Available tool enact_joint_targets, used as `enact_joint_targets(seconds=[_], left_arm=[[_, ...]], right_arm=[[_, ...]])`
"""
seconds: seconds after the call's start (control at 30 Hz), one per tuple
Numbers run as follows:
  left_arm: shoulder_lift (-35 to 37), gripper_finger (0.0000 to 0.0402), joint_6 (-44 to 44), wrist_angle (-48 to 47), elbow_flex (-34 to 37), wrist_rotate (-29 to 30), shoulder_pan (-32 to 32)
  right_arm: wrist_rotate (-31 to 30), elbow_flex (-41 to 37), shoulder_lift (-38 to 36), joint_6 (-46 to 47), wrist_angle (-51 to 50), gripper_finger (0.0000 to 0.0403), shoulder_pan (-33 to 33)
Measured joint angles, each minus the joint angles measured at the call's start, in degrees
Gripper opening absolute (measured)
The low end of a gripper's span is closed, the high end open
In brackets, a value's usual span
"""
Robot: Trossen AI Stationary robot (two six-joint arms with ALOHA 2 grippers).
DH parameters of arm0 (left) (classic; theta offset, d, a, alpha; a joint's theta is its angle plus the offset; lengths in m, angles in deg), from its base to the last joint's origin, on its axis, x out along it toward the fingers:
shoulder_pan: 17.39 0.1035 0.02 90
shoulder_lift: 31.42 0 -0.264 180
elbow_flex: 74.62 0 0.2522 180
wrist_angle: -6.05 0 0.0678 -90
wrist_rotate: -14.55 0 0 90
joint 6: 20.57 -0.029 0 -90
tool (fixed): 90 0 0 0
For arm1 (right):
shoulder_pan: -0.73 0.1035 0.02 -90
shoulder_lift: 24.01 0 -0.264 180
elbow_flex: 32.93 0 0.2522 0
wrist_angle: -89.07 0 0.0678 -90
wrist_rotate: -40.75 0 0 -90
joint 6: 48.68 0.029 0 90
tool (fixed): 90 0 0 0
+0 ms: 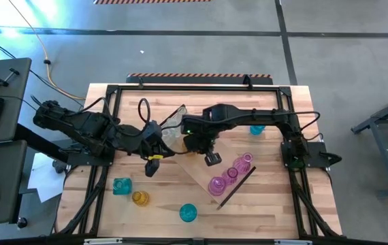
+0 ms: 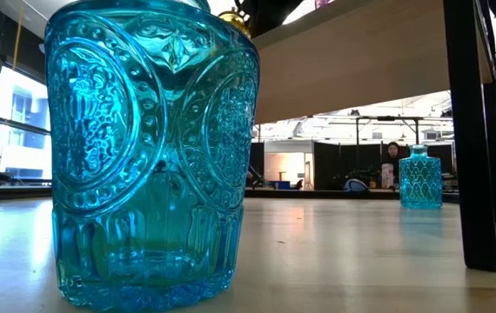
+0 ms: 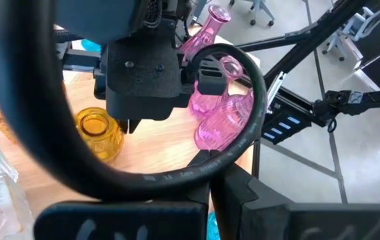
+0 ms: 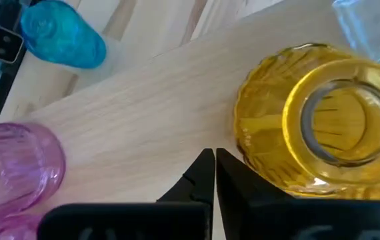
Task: Sort vases onto shelf
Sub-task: Put the top yellow flower vase on the shelf aligned with the other yellow flower vase
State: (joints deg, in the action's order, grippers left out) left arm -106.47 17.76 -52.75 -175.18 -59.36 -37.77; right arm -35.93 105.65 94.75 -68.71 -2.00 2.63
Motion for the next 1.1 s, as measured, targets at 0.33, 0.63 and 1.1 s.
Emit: enact_joint_targets(seconds=[0.33, 0.63, 1.1], left_arm=[[0.00, 0.0000, 0.04, -0.02, 0.00, 0.07, 0.02], [0.00, 0.0000, 0.04, 0.00, -0.02, 0.07, 0.02], [0.00, 0.0000, 0.04, 0.88, -0.02, 0.03, 0.02]], right_arm=[[-0.48, 0.00, 0.00, 1.07, 5.65, 0.0000, -0.05], [-3.41, 0.00, 0.00, 2.01, 8.34, 0.0000, -0.37], [-6.08, 0.00, 0.00, 3.82, 8.58, 0.0000, -1.27]])
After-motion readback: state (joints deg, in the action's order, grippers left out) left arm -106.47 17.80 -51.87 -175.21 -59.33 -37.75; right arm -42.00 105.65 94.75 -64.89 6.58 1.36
